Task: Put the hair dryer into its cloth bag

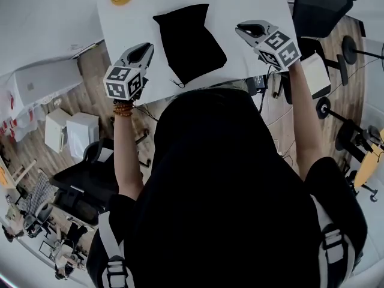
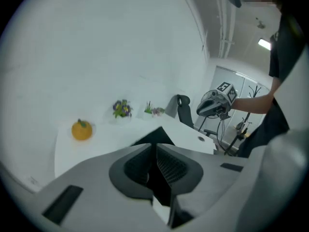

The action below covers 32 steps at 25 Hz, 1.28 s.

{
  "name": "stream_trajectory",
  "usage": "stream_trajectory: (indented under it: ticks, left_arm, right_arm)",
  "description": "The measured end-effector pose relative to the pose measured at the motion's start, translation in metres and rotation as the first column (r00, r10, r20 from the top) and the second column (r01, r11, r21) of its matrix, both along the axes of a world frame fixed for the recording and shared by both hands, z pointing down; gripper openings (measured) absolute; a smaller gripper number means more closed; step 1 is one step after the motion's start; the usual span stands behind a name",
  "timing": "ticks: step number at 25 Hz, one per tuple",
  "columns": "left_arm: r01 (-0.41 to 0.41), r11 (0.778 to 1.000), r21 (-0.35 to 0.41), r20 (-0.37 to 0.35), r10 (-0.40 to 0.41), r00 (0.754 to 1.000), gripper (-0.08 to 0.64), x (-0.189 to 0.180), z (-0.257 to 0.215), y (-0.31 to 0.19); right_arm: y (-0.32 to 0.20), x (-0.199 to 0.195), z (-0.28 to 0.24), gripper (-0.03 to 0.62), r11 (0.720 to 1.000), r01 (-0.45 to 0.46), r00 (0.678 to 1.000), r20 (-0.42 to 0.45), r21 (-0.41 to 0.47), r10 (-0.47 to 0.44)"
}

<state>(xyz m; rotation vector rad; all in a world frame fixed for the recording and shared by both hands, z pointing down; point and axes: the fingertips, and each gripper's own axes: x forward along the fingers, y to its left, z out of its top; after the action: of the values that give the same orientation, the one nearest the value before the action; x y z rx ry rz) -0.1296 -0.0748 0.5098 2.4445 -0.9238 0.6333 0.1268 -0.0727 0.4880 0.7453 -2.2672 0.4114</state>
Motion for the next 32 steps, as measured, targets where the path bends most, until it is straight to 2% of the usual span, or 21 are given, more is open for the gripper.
stream_trajectory:
  ticks: [2, 5, 8, 11, 12, 14, 16, 18, 20, 24, 29, 32]
  left_arm:
    - [0.015, 0.991, 0.136, 0.023, -0.019, 1.0, 0.029, 0.017, -0.032, -0.028]
    - [0.065, 0.95, 0.304, 0.028, -0.077, 0.997, 0.029, 0.04, -0.083, -0.061]
    - [0.182, 0.883, 0.432, -0.055, -0.175, 0.983, 0.029, 0.052, -0.135, -0.085]
    - [0.307, 0.803, 0.51, -0.133, -0.279, 0.951, 0.029, 0.05, -0.168, -0.096]
    - [0.343, 0.779, 0.525, -0.15, -0.312, 0.938, 0.029, 0.048, -0.173, -0.097]
    - [0.398, 0.742, 0.54, -0.168, -0.368, 0.915, 0.029, 0.043, -0.177, -0.095]
    - [0.425, 0.722, 0.546, -0.159, -0.409, 0.899, 0.029, 0.041, -0.172, -0.091]
    - [0.439, 0.716, 0.543, -0.146, -0.433, 0.889, 0.029, 0.041, -0.163, -0.087]
    - [0.448, 0.719, 0.531, -0.143, -0.444, 0.884, 0.029, 0.041, -0.153, -0.081]
    - [0.445, 0.728, 0.521, -0.124, -0.451, 0.884, 0.029, 0.041, -0.136, -0.072]
    - [0.467, 0.736, 0.491, -0.094, -0.488, 0.868, 0.029, 0.032, -0.109, -0.063]
    - [0.463, 0.749, 0.474, -0.081, -0.486, 0.87, 0.029, 0.036, -0.096, -0.057]
  right_arm:
    - [-0.027, -0.005, -0.037, 0.04, 0.99, -0.038, 0.999, 0.027, 0.139, 0.035]
    - [-0.056, -0.024, -0.097, 0.038, 0.934, -0.092, 0.995, 0.076, 0.344, 0.07]
    - [-0.072, -0.047, -0.152, 0.038, 0.837, -0.161, 0.985, 0.135, 0.523, 0.105]
    - [-0.081, -0.054, -0.185, 0.038, 0.706, -0.274, 0.962, 0.194, 0.653, 0.193]
    - [-0.083, -0.052, -0.189, 0.038, 0.675, -0.323, 0.946, 0.223, 0.664, 0.234]
    - [-0.085, -0.042, -0.187, 0.038, 0.644, -0.454, 0.891, 0.312, 0.616, 0.329]
    - [-0.084, -0.03, -0.176, 0.038, 0.62, -0.57, 0.822, 0.376, 0.54, 0.428]
    - [-0.08, -0.023, -0.158, 0.038, 0.594, -0.64, 0.768, 0.389, 0.487, 0.509]
    - [-0.074, -0.029, -0.14, 0.038, 0.595, -0.66, 0.751, 0.384, 0.46, 0.536]
    - [-0.064, -0.056, -0.114, 0.038, 0.642, -0.647, 0.76, 0.411, 0.411, 0.503]
    - [-0.049, -0.092, -0.089, 0.037, 0.714, -0.593, 0.797, 0.393, 0.372, 0.458]
    - [-0.037, -0.11, -0.077, 0.031, 0.759, -0.544, 0.83, 0.363, 0.358, 0.424]
